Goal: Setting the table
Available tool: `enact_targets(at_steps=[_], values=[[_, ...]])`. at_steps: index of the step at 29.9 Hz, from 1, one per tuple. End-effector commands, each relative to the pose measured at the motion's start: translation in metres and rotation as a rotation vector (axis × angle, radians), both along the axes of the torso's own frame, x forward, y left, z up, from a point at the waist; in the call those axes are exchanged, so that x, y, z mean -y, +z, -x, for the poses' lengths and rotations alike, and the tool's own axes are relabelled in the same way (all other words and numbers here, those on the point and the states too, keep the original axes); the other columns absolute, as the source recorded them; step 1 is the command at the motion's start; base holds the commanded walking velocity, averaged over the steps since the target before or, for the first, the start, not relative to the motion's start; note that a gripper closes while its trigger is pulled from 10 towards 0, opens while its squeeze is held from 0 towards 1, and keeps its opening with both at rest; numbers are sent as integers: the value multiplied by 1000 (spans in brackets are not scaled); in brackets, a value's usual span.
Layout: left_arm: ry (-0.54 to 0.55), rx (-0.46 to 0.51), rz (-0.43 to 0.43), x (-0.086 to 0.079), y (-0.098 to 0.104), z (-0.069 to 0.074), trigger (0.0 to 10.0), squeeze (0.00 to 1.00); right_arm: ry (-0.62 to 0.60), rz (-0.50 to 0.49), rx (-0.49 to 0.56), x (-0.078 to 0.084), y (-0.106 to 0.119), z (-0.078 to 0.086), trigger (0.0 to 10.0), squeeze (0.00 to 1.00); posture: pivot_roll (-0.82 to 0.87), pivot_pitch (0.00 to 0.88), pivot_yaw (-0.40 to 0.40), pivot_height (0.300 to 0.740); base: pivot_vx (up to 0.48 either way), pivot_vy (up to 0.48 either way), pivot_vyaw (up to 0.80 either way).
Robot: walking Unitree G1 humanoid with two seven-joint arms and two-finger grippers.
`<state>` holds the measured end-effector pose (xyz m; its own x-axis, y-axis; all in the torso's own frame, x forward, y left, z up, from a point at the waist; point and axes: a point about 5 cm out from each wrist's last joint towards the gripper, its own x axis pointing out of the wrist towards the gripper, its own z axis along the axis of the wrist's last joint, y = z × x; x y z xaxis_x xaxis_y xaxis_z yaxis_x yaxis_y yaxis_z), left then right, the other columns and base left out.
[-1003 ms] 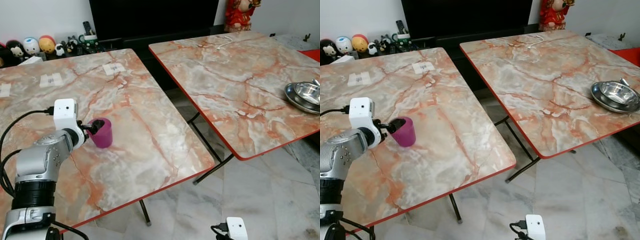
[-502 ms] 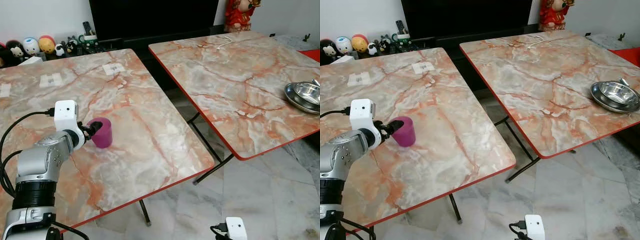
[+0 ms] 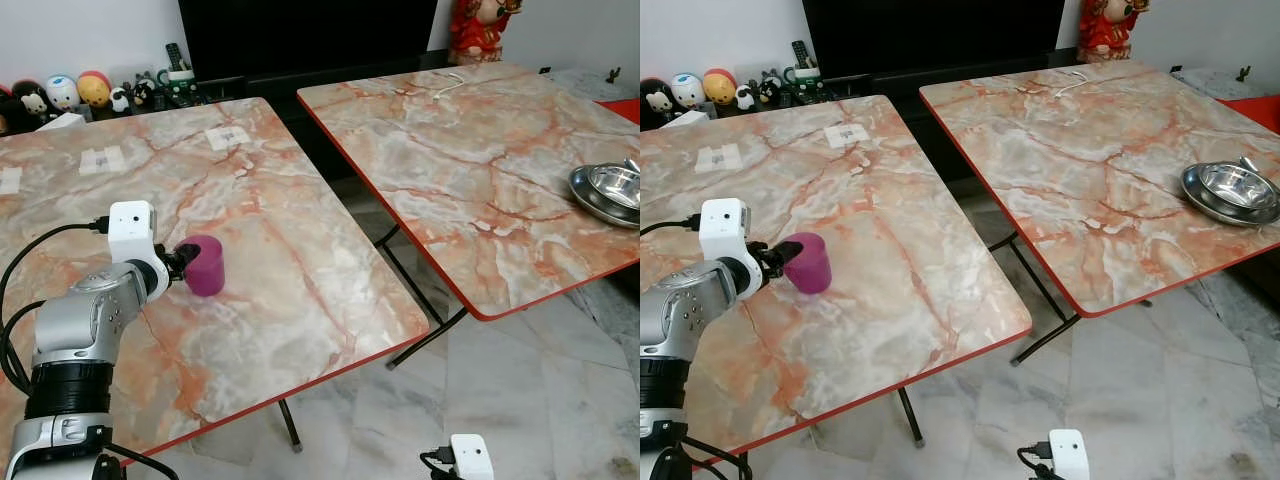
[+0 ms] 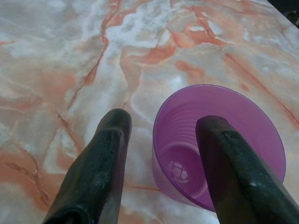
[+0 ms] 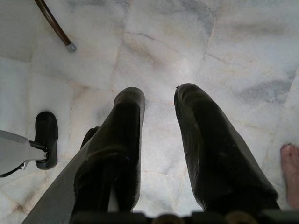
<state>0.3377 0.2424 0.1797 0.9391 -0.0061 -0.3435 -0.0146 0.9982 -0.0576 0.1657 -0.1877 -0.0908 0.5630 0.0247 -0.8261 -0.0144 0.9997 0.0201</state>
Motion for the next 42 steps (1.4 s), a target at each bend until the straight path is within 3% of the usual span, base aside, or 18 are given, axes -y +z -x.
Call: enact_targets(at_steps=[1, 30, 38, 42], values=[[17, -25, -26, -3, -3, 2, 0, 0, 7, 8, -6, 2, 0, 1, 10000, 0, 164, 42, -54, 740, 0, 0, 0], [2, 6, -48, 1, -1, 4, 0, 0, 15, 12, -7, 3, 0, 1, 10000, 0, 165, 45, -58, 740, 0, 0, 0], [-17, 118, 11, 11, 7, 6, 0, 0, 15, 13, -8, 4, 0, 1, 10000, 0, 162, 44, -60, 740, 0, 0, 0], [-55, 278, 75, 19, 20, 12, 0, 0, 14, 15, -9, 4, 0, 2, 10000, 0, 159, 42, -63, 740, 0, 0, 0]])
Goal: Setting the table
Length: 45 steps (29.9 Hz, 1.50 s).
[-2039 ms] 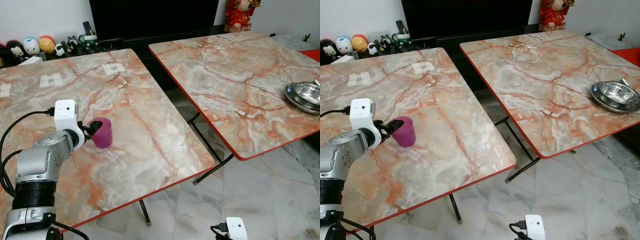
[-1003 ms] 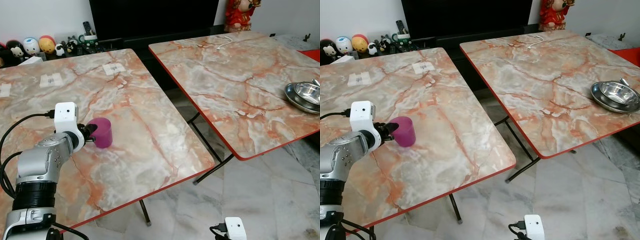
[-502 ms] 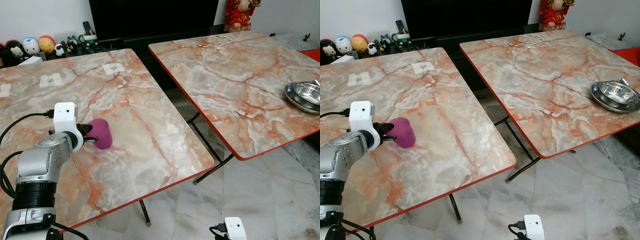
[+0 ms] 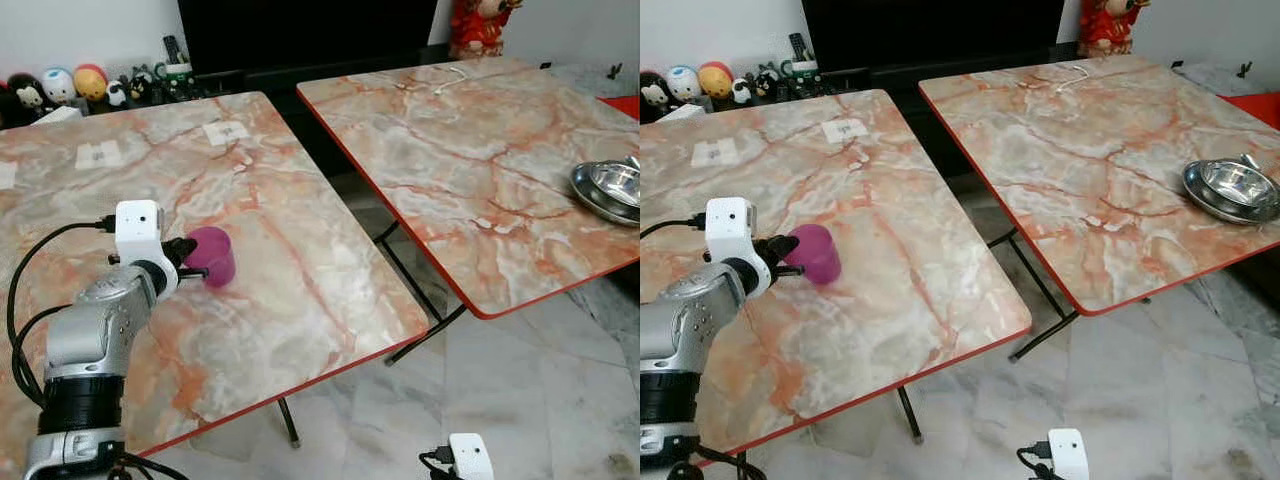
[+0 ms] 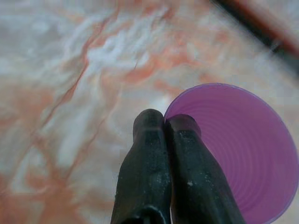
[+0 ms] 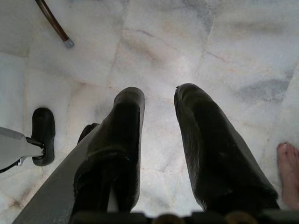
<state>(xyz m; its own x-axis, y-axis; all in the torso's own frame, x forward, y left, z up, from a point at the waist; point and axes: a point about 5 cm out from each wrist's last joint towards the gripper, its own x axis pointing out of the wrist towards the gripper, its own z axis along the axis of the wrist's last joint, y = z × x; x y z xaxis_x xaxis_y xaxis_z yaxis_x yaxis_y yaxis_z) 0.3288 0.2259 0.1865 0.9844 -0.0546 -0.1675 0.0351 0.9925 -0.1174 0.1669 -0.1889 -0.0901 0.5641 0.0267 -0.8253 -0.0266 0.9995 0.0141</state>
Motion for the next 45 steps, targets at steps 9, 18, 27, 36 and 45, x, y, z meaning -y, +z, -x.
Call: enact_targets(at_steps=[9, 18, 27, 36, 45], values=[[-122, 313, -31, 22, 17, 35, 10000, 0, 5, 16, -14, 6, -1, 4, 10000, 0, 157, 37, -77, 740, 0, 0, 0], [-62, 454, -92, 22, 14, 55, 10000, 0, 7, 21, -14, 10, 0, 4, 10000, 0, 161, 34, -97, 740, 0, 0, 0], [-7, 490, -96, 22, 9, 56, 10000, 0, 0, 22, -14, 11, -1, 5, 10000, 0, 146, 26, -101, 740, 0, 0, 0], [-6, 438, -78, 27, -6, 55, 10000, 0, 32, 38, -8, 11, 0, 6, 10000, 0, 136, 14, -97, 740, 0, 0, 116], [15, 445, -76, 25, -9, 56, 10000, 0, 58, 42, -19, 11, -1, 7, 10000, 0, 139, 1, -99, 740, 0, 0, 757]])
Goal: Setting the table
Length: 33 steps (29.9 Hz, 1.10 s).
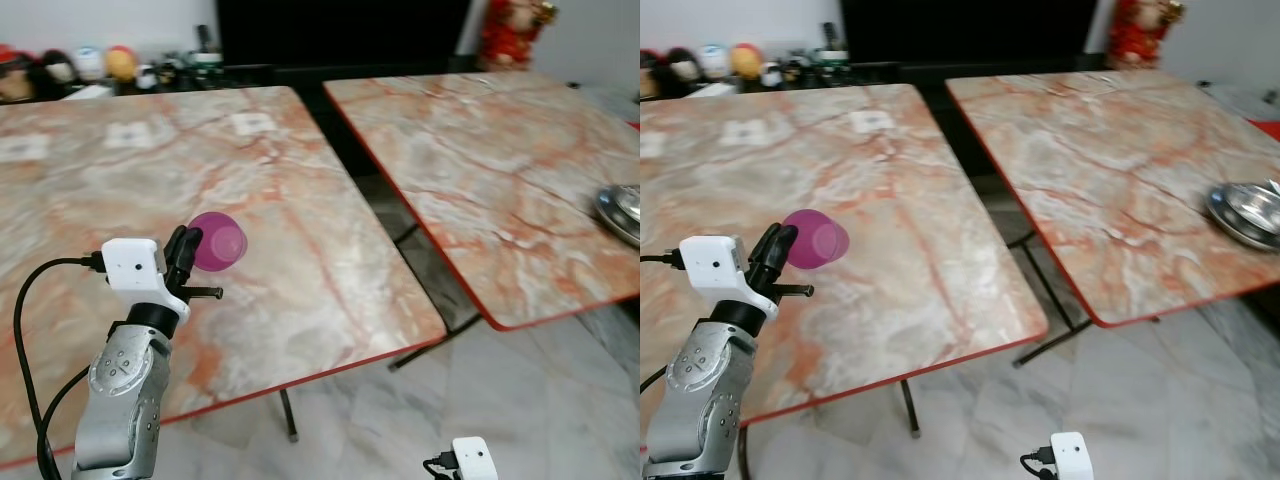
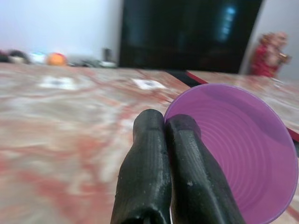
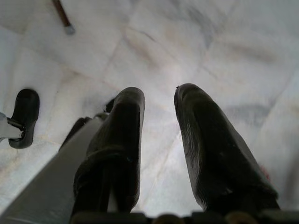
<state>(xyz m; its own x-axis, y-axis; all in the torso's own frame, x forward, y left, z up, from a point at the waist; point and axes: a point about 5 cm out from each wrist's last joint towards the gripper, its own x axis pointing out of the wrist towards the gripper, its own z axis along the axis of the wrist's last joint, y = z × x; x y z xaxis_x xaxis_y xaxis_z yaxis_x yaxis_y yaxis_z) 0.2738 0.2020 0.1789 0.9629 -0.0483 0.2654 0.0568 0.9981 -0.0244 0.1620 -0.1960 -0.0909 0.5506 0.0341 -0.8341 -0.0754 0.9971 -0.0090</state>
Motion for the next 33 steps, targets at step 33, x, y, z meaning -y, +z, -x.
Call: enact_targets(at_steps=[33], values=[[-6, -8, -33, 7, -3, -5, 10000, 0, -2, 17, 9, 2, 0, 0, 10000, 0, 140, 25, -90, 740, 0, 0, 542]])
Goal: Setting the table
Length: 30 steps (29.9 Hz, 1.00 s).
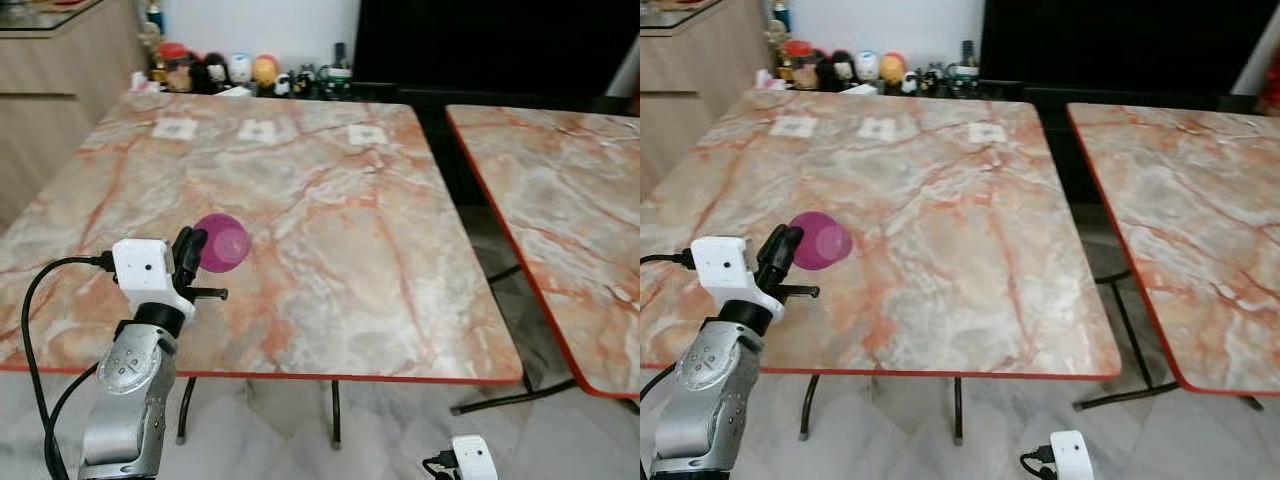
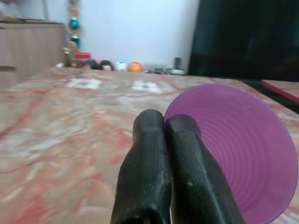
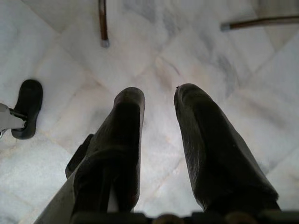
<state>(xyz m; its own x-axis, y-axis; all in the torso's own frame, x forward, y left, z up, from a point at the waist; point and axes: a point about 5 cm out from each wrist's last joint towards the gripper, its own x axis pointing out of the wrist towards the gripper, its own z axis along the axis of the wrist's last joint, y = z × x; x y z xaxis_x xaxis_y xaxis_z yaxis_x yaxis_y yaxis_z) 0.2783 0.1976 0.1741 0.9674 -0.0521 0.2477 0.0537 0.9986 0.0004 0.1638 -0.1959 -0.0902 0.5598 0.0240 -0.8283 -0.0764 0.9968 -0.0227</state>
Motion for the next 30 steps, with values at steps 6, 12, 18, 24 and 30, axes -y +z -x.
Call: enact_targets(at_steps=[6, 12, 18, 24, 30], values=[[-7, 11, -10, 3, 2, -2, 10000, 0, -32, -7, -4, 2, -1, 2, 10000, 0, 137, 30, -89, 740, 0, 0, 92], [1, 12, -23, 3, 3, -3, 10000, 0, -33, -6, -5, 2, 0, 1, 10000, 0, 138, 32, -93, 740, 0, -296, 0], [7, 9, -21, 2, 3, -3, 10000, 0, -31, -5, -5, 3, 0, 1, 10000, 0, 143, 36, -94, 740, 0, -450, 0], [8, 8, -21, 0, 3, -3, 10000, 0, -35, -7, -2, 2, 0, 0, 10000, 0, 153, 40, -83, 740, 0, -450, 0], [11, 6, -30, -3, 5, -5, 10000, 0, -37, -14, 0, -1, 0, 0, 10000, 0, 146, 34, -73, 740, 0, -450, 0]])
